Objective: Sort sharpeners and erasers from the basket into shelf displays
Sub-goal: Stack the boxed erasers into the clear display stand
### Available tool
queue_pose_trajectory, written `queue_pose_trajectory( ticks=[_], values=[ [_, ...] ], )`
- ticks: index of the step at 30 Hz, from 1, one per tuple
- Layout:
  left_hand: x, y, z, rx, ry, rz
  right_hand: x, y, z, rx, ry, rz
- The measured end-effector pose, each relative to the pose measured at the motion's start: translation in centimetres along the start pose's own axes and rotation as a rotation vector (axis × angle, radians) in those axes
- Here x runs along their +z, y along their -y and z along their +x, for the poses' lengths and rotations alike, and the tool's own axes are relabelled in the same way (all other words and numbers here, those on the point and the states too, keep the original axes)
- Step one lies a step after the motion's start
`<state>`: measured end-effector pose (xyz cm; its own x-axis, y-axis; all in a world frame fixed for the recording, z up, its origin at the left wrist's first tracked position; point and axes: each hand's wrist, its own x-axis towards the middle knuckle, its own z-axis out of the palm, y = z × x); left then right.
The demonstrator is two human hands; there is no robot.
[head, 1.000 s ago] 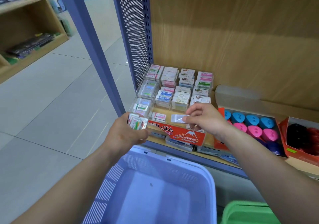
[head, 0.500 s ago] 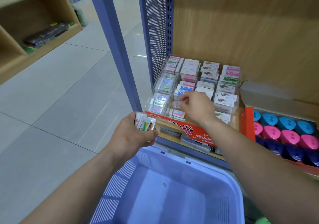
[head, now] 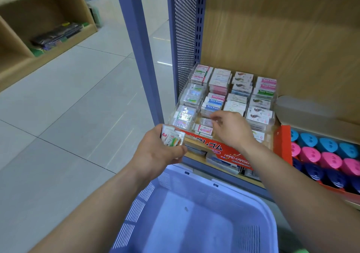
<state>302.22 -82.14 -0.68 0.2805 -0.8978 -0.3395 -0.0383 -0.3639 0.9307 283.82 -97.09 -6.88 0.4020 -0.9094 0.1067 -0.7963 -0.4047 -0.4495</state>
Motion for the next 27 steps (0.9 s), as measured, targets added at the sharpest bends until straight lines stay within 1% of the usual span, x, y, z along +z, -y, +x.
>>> queue_pose_trajectory(
  ticks=[4,6,8,10,13,15,17,18,19,21,23,27],
  values=[
    [0.0,0.0,-0.3,-0.013,0.014,0.007,0.1,-0.4,0.7,-0.054,0.242,-0.153],
    [0.0,0.0,-0.2,-0.02,0.011,0.019,0.5,-0.2,1.2,-0.051,0.344,-0.215],
    [0.0,-0.1,-0.2,-0.021,0.004,0.034,0.7,0.1,1.5,-0.027,0.392,-0.231],
    [0.1,-0.2,-0.2,-0.02,0.009,0.051,0.8,0.2,1.7,-0.001,0.389,-0.185],
    [0.2,-0.2,-0.2,-0.028,-0.002,0.055,0.1,0.5,1.2,0.018,0.338,-0.039],
    [0.4,-0.2,-0.2,-0.029,-0.016,0.041,-1.0,0.9,0.1,0.01,0.214,0.051],
    [0.7,-0.4,-0.2,-0.016,-0.017,0.037,-2.3,1.7,-1.6,0.025,0.102,0.255],
    [1.0,-0.6,-0.3,-0.007,-0.01,0.034,-3.2,2.4,-2.6,0.043,0.102,0.4],
    [1.3,-0.7,-0.3,0.005,-0.003,0.034,-4.0,3.1,-3.5,0.057,0.137,0.547],
    [2.0,-0.9,-0.3,0.031,0.016,0.048,-5.6,4.5,-5.2,0.077,0.255,0.766],
    [2.7,-1.2,-0.5,0.06,0.053,0.064,-6.5,5.1,-6.0,0.104,0.321,0.888],
    [3.6,-1.7,-0.9,0.068,0.099,-0.008,-7.2,4.4,-6.3,0.176,0.322,0.992]
  ],
)
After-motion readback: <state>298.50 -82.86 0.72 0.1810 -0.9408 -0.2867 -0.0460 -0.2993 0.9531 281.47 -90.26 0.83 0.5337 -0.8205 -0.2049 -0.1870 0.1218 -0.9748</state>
